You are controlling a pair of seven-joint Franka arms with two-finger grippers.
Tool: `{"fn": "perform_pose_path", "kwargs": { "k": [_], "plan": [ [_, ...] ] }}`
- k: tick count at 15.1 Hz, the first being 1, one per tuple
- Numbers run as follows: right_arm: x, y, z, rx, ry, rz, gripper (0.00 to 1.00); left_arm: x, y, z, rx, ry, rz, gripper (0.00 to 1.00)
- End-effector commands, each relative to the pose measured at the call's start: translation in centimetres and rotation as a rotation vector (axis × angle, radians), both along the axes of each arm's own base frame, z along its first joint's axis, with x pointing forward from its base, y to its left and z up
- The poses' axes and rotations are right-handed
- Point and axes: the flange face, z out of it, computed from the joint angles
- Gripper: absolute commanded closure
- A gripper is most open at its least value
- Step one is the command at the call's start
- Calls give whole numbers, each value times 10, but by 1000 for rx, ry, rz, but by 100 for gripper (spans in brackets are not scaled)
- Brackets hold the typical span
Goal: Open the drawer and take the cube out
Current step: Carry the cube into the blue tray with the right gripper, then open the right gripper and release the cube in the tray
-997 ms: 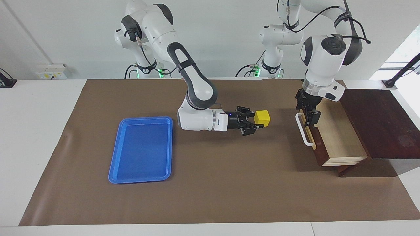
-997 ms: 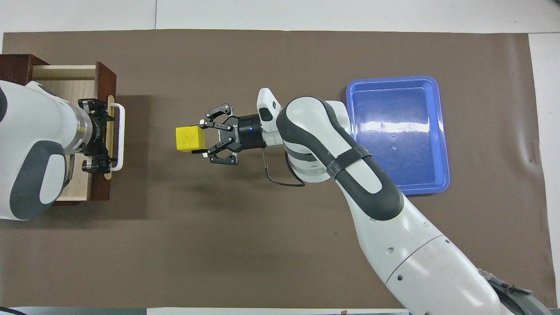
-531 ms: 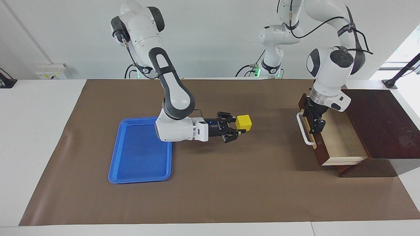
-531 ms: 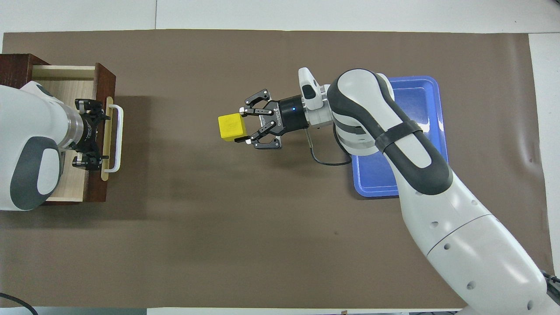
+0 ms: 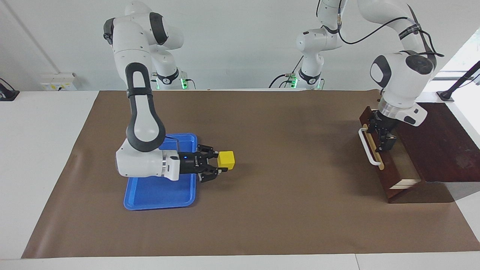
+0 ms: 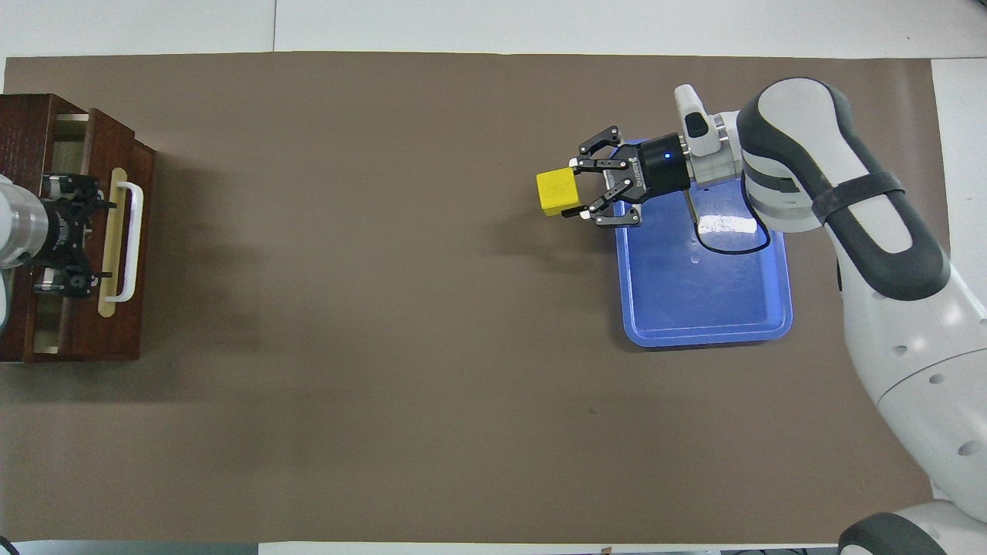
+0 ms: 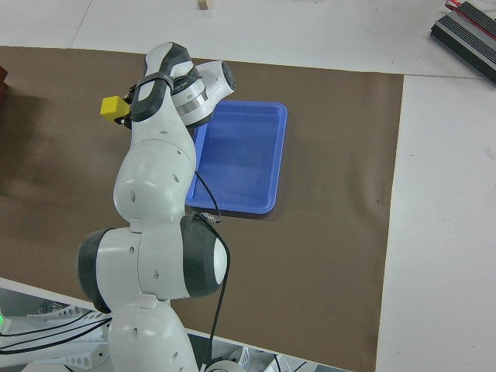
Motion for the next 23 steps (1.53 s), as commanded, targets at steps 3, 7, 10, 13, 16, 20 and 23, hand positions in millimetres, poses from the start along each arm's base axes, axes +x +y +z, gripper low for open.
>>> {"fn": "perform_pose_path", "kwargs": {
  "k": [3,7,10,13,16,20,23],
  "plan": [
    [-11,-89,-30,-30,21,-11,100,2,55,0,37,-26,-17,0],
    [-40,-134,-71,-9,16,-20,100,12,-1,45,34,12,-105,0],
    [-56,-157,-90,-10,-43,10,100,12,-67,107,38,20,-205,0],
    [-80,-159,-111,10,-25,22,100,-3,-101,167,54,79,-394,0],
    [-80,-156,-112,11,-36,32,100,-31,-107,187,79,194,-757,0],
    [-80,-154,-113,4,-38,30,100,-50,-109,203,94,230,-989,0],
    [-79,-153,-111,4,-29,28,0,-52,-103,241,89,199,-988,0]
  ]
}}
